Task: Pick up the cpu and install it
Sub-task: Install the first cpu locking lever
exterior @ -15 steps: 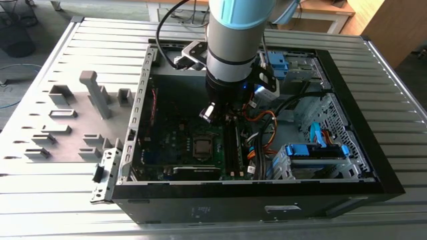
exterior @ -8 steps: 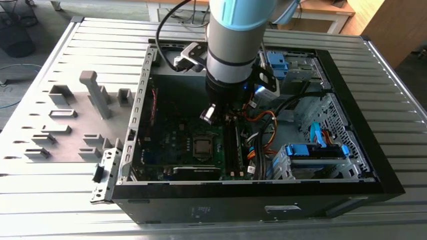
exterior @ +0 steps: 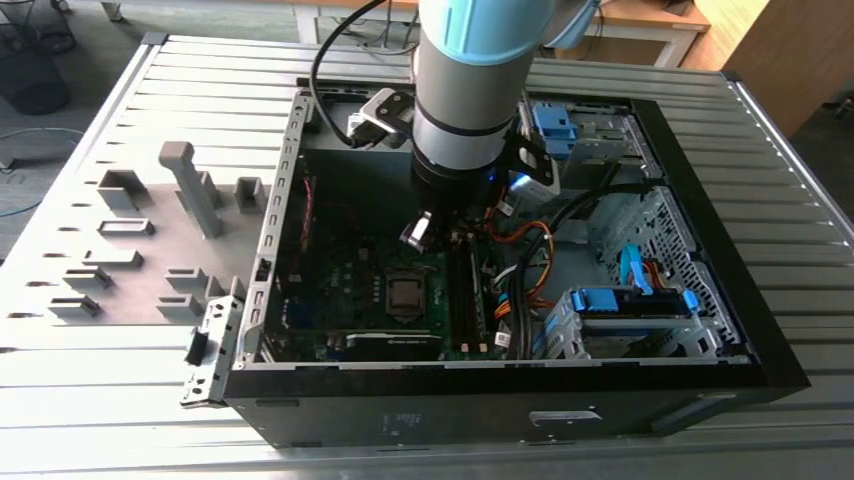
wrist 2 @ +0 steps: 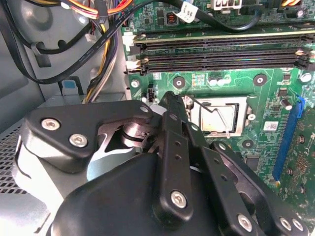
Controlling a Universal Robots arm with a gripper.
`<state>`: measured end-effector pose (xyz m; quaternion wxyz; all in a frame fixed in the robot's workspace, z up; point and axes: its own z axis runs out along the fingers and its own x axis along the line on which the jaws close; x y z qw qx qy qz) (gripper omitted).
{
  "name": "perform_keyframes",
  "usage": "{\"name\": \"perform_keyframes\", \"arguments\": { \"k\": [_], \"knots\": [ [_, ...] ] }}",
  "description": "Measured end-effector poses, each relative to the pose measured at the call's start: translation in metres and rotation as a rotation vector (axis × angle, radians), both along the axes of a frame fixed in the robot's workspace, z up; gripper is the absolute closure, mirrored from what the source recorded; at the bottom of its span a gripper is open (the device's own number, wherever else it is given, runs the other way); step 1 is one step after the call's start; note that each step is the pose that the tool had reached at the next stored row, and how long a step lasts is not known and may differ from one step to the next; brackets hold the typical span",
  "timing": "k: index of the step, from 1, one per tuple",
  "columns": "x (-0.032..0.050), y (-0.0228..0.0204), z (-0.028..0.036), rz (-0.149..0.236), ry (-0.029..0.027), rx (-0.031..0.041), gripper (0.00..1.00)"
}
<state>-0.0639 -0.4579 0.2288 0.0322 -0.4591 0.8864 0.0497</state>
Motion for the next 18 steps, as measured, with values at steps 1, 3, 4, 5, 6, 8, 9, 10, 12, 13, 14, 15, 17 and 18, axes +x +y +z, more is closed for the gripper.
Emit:
{"name": "perform_keyframes", "arguments": {
  "k": [1, 3, 4, 5, 6, 8, 9, 10, 12, 13, 14, 15, 17, 18],
  "knots": [
    [0.0000, 0.0000, 0.0000, 0.000, 0.0000, 0.0000, 0.89],
    [0.0000, 0.0000, 0.0000, 0.000, 0.0000, 0.0000, 0.89],
    [0.0000, 0.0000, 0.0000, 0.001, 0.0000, 0.0000, 0.89],
    [0.0000, 0.0000, 0.0000, 0.001, 0.0000, 0.0000, 0.89],
    [0.0000, 0.0000, 0.0000, 0.001, 0.0000, 0.0000, 0.89],
    [0.0000, 0.0000, 0.0000, 0.001, 0.0000, -0.0001, 0.89],
    [0.0000, 0.0000, 0.0000, 0.002, 0.0000, 0.0000, 0.89],
    [0.0000, -0.0002, -0.0001, 0.004, 0.0000, 0.0000, 0.89],
    [-0.0006, -0.0023, -0.0002, 0.006, -0.0001, 0.0000, 0.89],
    [-0.0012, -0.0038, -0.0002, 0.008, -0.0003, -0.0001, 0.89],
    [-0.0019, -0.0054, -0.0003, 0.009, -0.0006, 0.0000, 0.89],
    [-0.0026, -0.0070, -0.0003, 0.011, -0.0011, 0.0001, 0.89],
    [-0.0038, -0.0105, -0.0004, 0.014, -0.0014, -0.0001, 0.89],
    [-0.0042, -0.0121, -0.0007, 0.015, -0.0015, 0.0000, 0.89]
  ]
}}
